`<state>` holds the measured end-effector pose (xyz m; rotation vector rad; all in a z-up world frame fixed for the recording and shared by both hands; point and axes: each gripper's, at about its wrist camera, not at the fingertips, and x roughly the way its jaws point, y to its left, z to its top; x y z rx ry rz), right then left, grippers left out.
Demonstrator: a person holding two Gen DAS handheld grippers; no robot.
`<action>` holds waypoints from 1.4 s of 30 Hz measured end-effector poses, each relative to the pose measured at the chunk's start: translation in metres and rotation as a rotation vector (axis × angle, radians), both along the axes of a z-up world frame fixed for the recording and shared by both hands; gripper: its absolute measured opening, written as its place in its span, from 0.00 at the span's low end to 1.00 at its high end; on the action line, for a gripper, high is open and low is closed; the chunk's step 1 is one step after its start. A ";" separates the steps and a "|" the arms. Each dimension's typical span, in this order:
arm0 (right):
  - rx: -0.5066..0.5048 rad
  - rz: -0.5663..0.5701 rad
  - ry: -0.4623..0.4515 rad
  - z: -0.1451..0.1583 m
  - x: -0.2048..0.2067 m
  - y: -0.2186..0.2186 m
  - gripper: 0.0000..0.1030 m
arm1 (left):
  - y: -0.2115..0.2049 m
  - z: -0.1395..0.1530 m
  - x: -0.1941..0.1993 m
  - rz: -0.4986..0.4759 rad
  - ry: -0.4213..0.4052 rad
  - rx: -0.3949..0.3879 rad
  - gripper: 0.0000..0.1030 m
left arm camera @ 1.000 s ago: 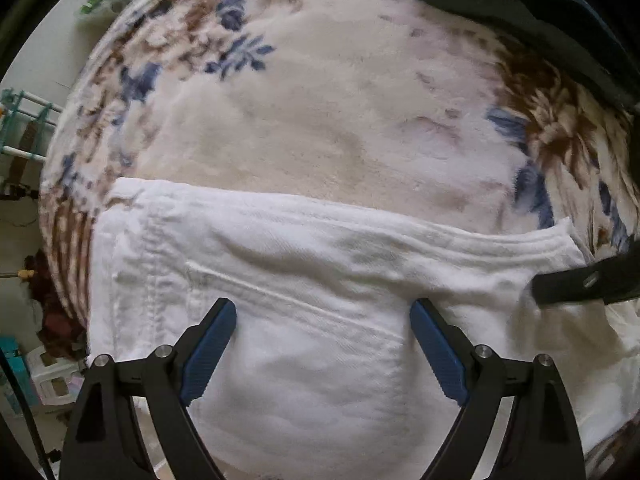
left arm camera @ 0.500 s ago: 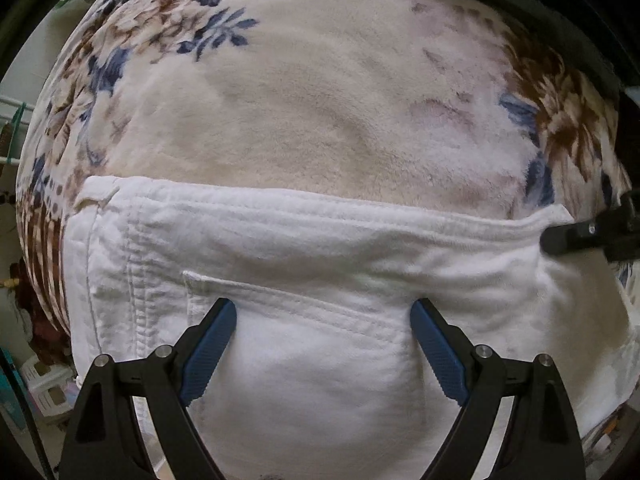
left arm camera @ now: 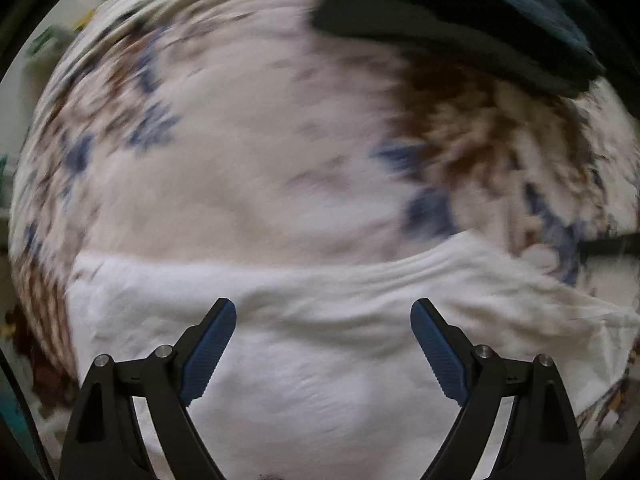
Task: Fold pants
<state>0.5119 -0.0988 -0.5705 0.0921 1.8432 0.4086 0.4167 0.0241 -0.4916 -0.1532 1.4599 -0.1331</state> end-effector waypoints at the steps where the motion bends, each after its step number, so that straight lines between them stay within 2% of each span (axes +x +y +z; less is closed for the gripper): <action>1: -0.010 0.046 0.010 -0.004 -0.011 0.000 0.58 | -0.016 -0.004 0.008 -0.038 -0.001 0.010 0.87; 5: -0.075 0.242 0.026 -0.022 -0.047 0.001 0.58 | -0.054 -0.031 0.028 -0.135 0.017 0.091 0.87; 7: -0.102 0.313 0.008 -0.029 -0.057 0.001 0.52 | -0.056 -0.043 0.034 -0.128 0.039 0.091 0.90; 8: -0.122 0.333 -0.002 -0.031 -0.060 -0.001 0.33 | -0.055 -0.045 0.036 -0.117 0.042 0.085 0.91; 9: -0.145 0.342 -0.014 -0.034 -0.061 -0.004 0.04 | -0.053 -0.045 0.037 -0.110 0.044 0.082 0.93; 10: -0.150 0.304 -0.020 -0.033 -0.059 -0.017 0.03 | -0.055 -0.044 0.038 -0.105 0.043 0.081 0.94; 12: -0.112 0.147 -0.010 -0.033 -0.052 -0.040 0.02 | -0.055 -0.046 0.035 -0.099 0.037 0.081 0.95; 17: -0.120 -0.027 -0.060 -0.023 -0.049 -0.067 0.02 | -0.055 -0.049 0.032 -0.094 0.034 0.084 1.00; 19: -0.120 -0.065 -0.060 -0.022 -0.041 -0.085 0.02 | -0.054 -0.049 0.033 -0.092 0.040 0.072 1.00; 23: -0.096 -0.139 0.016 -0.032 -0.032 -0.114 0.04 | -0.052 -0.053 0.039 -0.091 0.052 0.081 1.00; 25: -0.063 -0.161 0.023 -0.020 -0.030 -0.131 0.13 | -0.050 -0.048 0.039 -0.089 0.053 0.075 1.00; 27: -0.075 -0.140 -0.026 0.003 -0.027 -0.153 0.37 | -0.051 -0.038 0.039 -0.096 0.027 0.069 1.00; 29: -0.178 -0.049 -0.102 0.030 -0.030 -0.170 0.48 | -0.057 -0.030 0.034 -0.118 -0.005 0.072 1.00; 32: -0.225 0.055 -0.075 0.041 -0.035 -0.184 0.48 | -0.079 -0.037 0.029 -0.167 -0.012 0.073 1.00; 35: -0.306 0.196 -0.063 0.033 -0.051 -0.193 0.48 | -0.093 -0.057 0.027 -0.182 -0.009 0.106 1.00; 36: -0.321 0.236 -0.064 0.028 -0.054 -0.195 0.45 | -0.094 -0.063 0.027 -0.183 -0.010 0.116 1.00; 37: -0.325 0.266 -0.060 0.023 -0.057 -0.198 0.37 | -0.094 -0.068 0.028 -0.179 -0.008 0.119 1.00; 38: -0.328 0.272 -0.058 0.019 -0.058 -0.202 0.08 | -0.091 -0.074 0.029 -0.169 -0.003 0.112 1.00; 39: -0.351 0.241 -0.052 0.013 -0.056 -0.215 0.03 | -0.088 -0.077 0.030 -0.158 0.000 0.107 1.00; 42: -0.319 0.111 -0.052 0.008 -0.052 -0.241 0.03 | -0.075 -0.085 0.034 -0.141 0.006 0.098 1.00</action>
